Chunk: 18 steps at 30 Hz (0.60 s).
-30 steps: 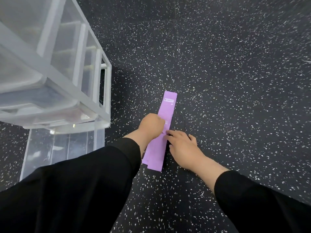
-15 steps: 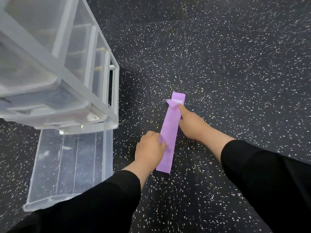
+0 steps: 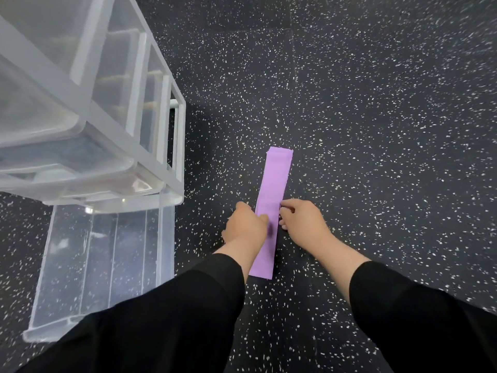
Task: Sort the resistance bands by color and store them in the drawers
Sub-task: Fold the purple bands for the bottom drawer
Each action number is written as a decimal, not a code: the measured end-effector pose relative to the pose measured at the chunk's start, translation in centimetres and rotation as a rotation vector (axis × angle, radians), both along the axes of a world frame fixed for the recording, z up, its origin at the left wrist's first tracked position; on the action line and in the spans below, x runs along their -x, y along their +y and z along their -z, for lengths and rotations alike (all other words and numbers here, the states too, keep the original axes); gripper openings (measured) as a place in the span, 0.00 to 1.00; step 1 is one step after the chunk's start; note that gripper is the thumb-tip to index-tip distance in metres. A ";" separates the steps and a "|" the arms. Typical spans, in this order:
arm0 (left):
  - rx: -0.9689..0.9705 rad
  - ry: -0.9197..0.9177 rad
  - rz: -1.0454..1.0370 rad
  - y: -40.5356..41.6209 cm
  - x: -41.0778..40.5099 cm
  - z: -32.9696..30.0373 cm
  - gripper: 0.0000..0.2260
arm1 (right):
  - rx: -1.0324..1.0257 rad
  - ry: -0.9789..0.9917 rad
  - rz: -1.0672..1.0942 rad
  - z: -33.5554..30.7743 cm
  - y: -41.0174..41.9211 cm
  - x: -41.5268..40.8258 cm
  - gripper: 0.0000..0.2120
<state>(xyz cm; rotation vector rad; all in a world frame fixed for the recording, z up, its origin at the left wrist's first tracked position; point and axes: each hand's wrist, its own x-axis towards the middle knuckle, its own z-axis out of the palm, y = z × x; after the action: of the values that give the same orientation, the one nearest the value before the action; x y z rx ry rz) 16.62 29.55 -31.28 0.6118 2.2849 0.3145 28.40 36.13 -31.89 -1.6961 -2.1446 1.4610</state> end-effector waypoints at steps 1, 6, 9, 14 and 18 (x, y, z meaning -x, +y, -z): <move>0.011 -0.017 -0.014 0.3 0.1 0.0 0.15 | -0.002 0.011 0.006 0.3 -0.1 0.0 0.12; 0.061 -0.024 0.073 1.5 0.0 -0.1 0.13 | 0.078 0.082 0.081 0.8 0.0 0.0 0.13; -0.019 0.000 0.065 2.0 -0.4 -0.6 0.12 | 0.104 0.119 0.121 1.1 -0.1 0.0 0.11; -0.320 -0.307 -0.137 1.7 -0.4 -1.2 0.12 | 0.171 0.219 0.285 -0.8 -0.7 0.1 0.20; -0.381 -0.416 -0.200 1.3 -0.3 -2.4 0.05 | 0.550 0.475 0.536 -1.7 -0.4 0.1 0.27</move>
<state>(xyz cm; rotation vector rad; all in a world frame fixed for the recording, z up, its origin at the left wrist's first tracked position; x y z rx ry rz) 16.95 30.86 -28.92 0.4498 1.8932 0.9016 28.33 35.72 -30.22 -1.6299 -1.0049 2.0863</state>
